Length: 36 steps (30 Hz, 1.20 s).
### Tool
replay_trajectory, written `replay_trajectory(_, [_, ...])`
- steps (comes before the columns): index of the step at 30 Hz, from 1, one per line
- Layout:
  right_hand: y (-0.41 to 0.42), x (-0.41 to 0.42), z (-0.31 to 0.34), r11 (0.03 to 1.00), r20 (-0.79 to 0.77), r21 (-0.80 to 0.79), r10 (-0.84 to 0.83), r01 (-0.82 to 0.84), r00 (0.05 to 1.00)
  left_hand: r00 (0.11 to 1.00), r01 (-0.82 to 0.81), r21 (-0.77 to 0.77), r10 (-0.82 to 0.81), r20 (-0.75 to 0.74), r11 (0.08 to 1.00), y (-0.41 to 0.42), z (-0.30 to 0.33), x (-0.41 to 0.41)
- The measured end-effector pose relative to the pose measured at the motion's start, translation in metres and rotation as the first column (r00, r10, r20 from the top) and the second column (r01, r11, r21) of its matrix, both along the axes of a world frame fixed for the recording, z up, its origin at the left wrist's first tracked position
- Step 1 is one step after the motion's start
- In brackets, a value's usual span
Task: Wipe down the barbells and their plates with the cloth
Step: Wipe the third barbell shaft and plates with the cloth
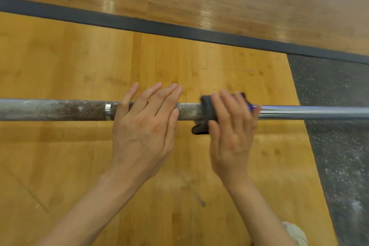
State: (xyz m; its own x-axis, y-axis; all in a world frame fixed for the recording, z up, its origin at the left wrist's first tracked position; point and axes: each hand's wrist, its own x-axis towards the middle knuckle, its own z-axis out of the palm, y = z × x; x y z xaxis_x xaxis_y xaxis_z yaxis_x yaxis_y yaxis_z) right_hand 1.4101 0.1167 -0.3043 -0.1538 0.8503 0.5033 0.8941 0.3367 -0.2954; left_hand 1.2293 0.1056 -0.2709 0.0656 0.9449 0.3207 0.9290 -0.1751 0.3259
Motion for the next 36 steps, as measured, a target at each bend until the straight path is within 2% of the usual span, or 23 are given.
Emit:
replay_trajectory(1, [0.002,0.016,-0.003,0.997,-0.029,0.019,-0.068,0.068,0.997,1.000,-0.007,-0.001,0.007,0.005,1.000,0.000,0.000,0.001])
replay_trajectory(3, [0.001,0.019,-0.008,0.971,-0.184,0.021,-0.232,0.239,0.955,1.000,-0.020,0.006,0.020,0.013,1.000,0.002,0.000,0.003])
replay_trajectory(5, [-0.003,-0.019,-0.011,0.972,-0.268,-0.012,-0.231,0.237,0.935,1.000,-0.028,0.003,0.028,0.006,1.000,0.005,0.000,0.003])
replay_trajectory(8, [-0.012,-0.066,-0.014,0.994,-0.243,-0.016,-0.108,0.108,0.964,1.000,-0.016,-0.009,0.016,-0.006,1.000,0.008,0.002,0.002])
replay_trajectory(10, [-0.010,-0.047,-0.018,0.998,-0.112,0.011,-0.053,0.054,0.992,1.000,0.011,-0.019,-0.010,0.015,1.000,0.008,0.004,-0.002])
replay_trajectory(12, [-0.011,-0.015,-0.022,0.997,-0.016,0.036,-0.069,0.069,0.997,0.997,0.010,-0.035,-0.007,0.071,0.999,0.007,0.006,-0.008])
replay_trajectory(14, [-0.014,-0.009,-0.025,0.992,-0.086,0.023,-0.119,0.122,0.989,0.994,-0.027,-0.040,0.031,0.100,0.999,0.008,0.008,-0.013])
replay_trajectory(16, [-0.018,-0.032,-0.029,0.996,-0.148,0.004,-0.091,0.092,0.985,0.997,-0.047,-0.039,0.050,0.066,0.998,0.010,0.008,-0.011])
replay_trajectory(17, [-0.018,-0.041,-0.031,0.997,-0.132,0.019,-0.069,0.072,0.989,0.998,-0.047,-0.038,0.049,0.050,0.998,0.010,0.007,-0.010])
replay_trajectory(21, [0.008,-0.022,-0.016,0.992,0.114,0.119,0.019,-0.032,0.993,0.998,-0.036,-0.052,0.039,0.051,0.998,0.013,0.005,-0.009])
replay_trajectory(24, [0.033,-0.021,0.013,0.989,0.221,0.110,0.072,-0.098,0.973,0.997,-0.051,-0.041,0.053,0.060,0.998,0.014,0.006,-0.009])
replay_trajectory(26, [0.055,-0.033,0.037,0.999,0.311,-0.007,-0.028,0.032,0.950,0.995,-0.063,-0.037,0.065,0.077,0.997,0.015,0.005,-0.007])
replay_trajectory(28, [0.070,-0.043,0.051,0.952,0.450,-0.202,-0.118,0.229,0.885,0.994,-0.066,-0.034,0.069,0.081,0.997,0.016,0.004,-0.006])
replay_trajectory(29, [0.067,-0.045,0.051,0.935,0.474,-0.233,-0.132,0.268,0.871,0.994,-0.066,-0.032,0.069,0.081,0.997,0.016,0.004,-0.006])
replay_trajectory(30, [0.059,-0.047,0.048,0.945,0.421,-0.212,-0.141,0.248,0.896,0.994,-0.070,-0.030,0.072,0.082,0.997,0.017,0.004,-0.005])
replay_trajectory(32, [0.033,-0.052,0.037,0.978,0.151,-0.135,-0.136,0.157,0.979,0.994,-0.073,-0.032,0.075,0.081,0.997,0.016,0.004,-0.005])
replay_trajectory(33, [0.017,-0.055,0.030,0.983,0.020,-0.118,-0.138,0.140,0.990,0.994,-0.074,-0.030,0.076,0.079,0.997,0.015,0.004,-0.005])
replay_trajectory(35, [0.013,-0.060,0.028,0.990,-0.006,-0.071,-0.123,0.123,0.992,0.994,-0.072,-0.027,0.074,0.082,0.997,0.014,0.004,-0.005])
replay_trajectory(36, [0.026,-0.061,0.037,0.983,0.047,-0.134,-0.122,0.127,0.991,0.994,-0.067,-0.026,0.069,0.087,0.997,0.013,0.003,-0.005])
